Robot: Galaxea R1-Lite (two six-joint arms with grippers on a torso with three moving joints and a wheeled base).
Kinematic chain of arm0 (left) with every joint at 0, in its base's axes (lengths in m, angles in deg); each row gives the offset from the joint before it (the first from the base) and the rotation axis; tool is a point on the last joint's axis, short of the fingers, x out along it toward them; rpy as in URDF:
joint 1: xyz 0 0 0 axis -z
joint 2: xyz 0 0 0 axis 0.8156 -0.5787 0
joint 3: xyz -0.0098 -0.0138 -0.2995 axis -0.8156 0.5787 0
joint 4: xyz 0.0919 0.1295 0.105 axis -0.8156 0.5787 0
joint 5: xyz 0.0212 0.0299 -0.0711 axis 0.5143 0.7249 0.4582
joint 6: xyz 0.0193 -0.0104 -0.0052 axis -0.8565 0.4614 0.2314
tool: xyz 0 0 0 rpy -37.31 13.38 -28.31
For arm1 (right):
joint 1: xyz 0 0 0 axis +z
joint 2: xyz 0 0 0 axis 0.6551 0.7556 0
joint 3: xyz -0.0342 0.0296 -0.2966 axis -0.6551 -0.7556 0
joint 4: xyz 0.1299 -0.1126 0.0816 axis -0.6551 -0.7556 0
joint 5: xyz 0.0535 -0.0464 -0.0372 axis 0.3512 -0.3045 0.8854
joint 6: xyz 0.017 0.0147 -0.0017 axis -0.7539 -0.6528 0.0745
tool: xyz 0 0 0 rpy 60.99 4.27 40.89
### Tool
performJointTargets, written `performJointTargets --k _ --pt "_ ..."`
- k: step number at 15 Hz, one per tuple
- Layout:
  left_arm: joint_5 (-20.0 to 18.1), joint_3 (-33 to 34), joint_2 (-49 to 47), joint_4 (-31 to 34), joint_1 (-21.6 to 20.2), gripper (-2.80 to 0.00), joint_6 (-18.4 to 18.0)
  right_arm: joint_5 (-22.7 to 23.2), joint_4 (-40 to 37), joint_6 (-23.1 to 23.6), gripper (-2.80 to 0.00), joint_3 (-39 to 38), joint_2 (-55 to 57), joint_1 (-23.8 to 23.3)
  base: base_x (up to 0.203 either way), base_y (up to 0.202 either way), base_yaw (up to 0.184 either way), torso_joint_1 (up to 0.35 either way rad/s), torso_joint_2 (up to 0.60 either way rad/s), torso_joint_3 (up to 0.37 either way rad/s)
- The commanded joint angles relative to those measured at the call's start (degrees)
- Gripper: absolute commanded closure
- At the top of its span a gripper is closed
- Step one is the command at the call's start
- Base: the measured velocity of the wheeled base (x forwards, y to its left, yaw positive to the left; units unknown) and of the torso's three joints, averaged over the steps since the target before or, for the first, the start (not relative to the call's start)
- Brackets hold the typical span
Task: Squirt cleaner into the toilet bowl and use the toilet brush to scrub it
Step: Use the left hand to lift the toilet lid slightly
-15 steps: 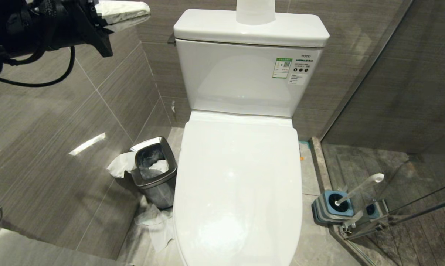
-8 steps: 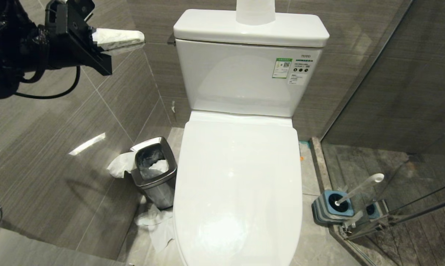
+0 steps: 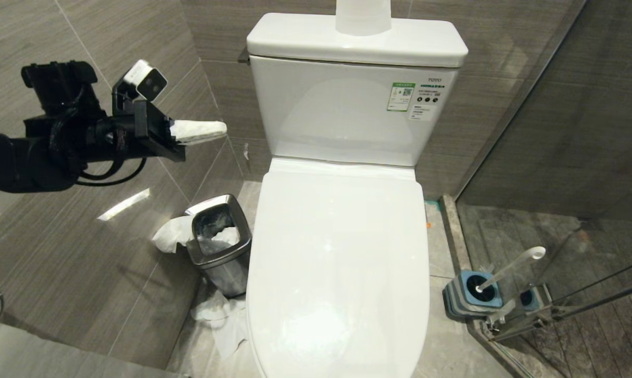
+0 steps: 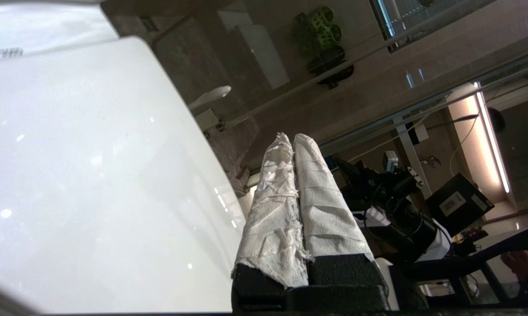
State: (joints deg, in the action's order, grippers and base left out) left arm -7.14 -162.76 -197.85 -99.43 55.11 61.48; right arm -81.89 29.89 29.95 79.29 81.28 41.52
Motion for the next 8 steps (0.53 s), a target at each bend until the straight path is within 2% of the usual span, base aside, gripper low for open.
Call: performJointTargets --k 1,4,8 --pt "-0.5 3.1 -3.2 -0.1 -0.5 0.0 -1.4 0.0 0.0 0.0 0.0 0.0 0.0 0.0 0.0 0.0 0.0 0.0 0.0 0.0" --pt "-0.4 3.7 -7.1 -0.1 -0.6 0.0 -3.9 0.0 0.0 0.0 0.0 0.0 0.0 0.0 0.0 0.0 0.0 0.0 0.0 0.0" --pt "-0.3 3.7 -11.1 0.0 -0.5 0.0 -4.3 0.0 0.0 0.0 0.0 0.0 0.0 0.0 0.0 0.0 0.0 0.0 0.0 0.0"
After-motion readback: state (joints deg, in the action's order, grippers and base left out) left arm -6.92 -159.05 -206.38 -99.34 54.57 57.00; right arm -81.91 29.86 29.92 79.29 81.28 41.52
